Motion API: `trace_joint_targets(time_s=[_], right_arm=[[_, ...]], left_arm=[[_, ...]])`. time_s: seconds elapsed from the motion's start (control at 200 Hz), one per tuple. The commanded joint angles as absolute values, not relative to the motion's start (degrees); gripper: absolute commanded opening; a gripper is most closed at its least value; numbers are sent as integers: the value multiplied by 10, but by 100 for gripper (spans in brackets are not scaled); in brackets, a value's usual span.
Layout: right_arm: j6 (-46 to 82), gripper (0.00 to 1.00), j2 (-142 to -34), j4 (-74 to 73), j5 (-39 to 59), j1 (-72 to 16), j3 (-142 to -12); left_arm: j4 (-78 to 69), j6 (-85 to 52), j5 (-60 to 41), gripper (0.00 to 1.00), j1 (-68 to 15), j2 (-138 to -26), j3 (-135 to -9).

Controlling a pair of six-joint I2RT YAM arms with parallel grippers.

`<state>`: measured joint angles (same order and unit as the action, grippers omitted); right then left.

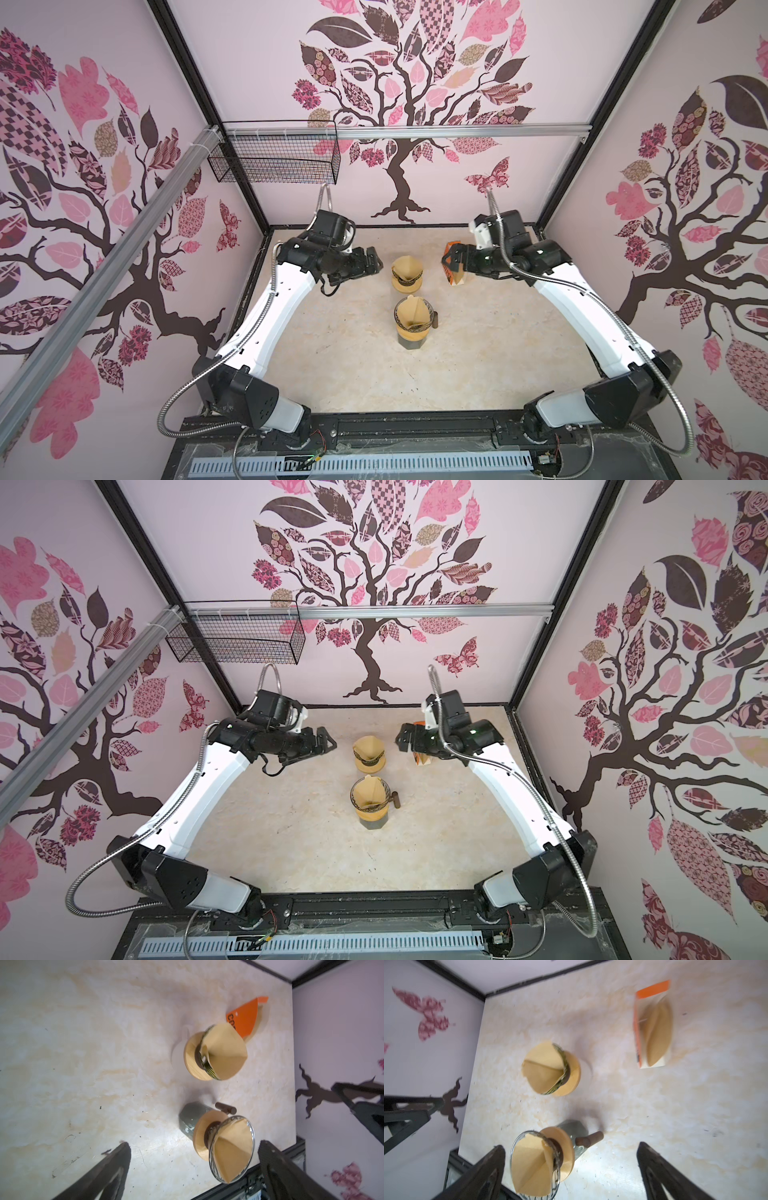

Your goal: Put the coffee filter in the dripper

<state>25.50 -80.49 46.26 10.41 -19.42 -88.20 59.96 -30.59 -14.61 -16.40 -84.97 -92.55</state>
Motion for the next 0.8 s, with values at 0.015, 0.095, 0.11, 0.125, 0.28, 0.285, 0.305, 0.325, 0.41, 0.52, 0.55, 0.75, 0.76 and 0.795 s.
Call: trace_joint_targets(time_s=[0.015, 0.095, 0.11, 0.125, 0.28, 0.285, 0.305, 0.325, 0.41, 0.52, 0.55, 0.75, 0.76, 0.795], right_arm=[[282, 100, -759, 455, 84, -146, -898], [290, 100, -739, 448, 71, -131, -887], [290, 100, -737, 446, 67, -130, -884], [289, 100, -734, 444, 64, -130, -883], [296, 100, -719, 431, 21, -130, -861], [296, 100, -718, 431, 19, -129, -860], [297, 100, -717, 429, 15, -130, -857], [299, 100, -714, 425, 14, -130, -852], [301, 100, -702, 405, 20, -130, -834], [297, 100, -703, 403, 35, -130, -830], [297, 100, -706, 406, 30, -129, -830], [305, 100, -691, 379, 39, -130, -798], [305, 100, -689, 377, 40, -129, -797], [306, 100, -683, 368, 40, -129, -787]], left_arm=[[548, -382, -117, 98, -88, -826, -904], [483, -402, -63, 98, -42, -789, -835], [469, -401, -42, 98, -40, -783, -821], [455, -397, -21, 98, -39, -778, -806], [354, -286, 78, 98, -39, -784, -688], [351, -283, 80, 98, -38, -784, -685], [345, -275, 94, 98, -37, -783, -674], [345, -273, 119, 98, -36, -783, -666], [278, -234, 216, 98, -33, -765, -607], [178, -164, 236, 98, -25, -745, -538], [148, -144, 256, 98, -25, -750, -518], [-60, -128, 278, 98, 11, -764, -376], [-79, -122, 277, 98, 11, -766, -364], [-155, -113, 278, 98, 11, -773, -331]])
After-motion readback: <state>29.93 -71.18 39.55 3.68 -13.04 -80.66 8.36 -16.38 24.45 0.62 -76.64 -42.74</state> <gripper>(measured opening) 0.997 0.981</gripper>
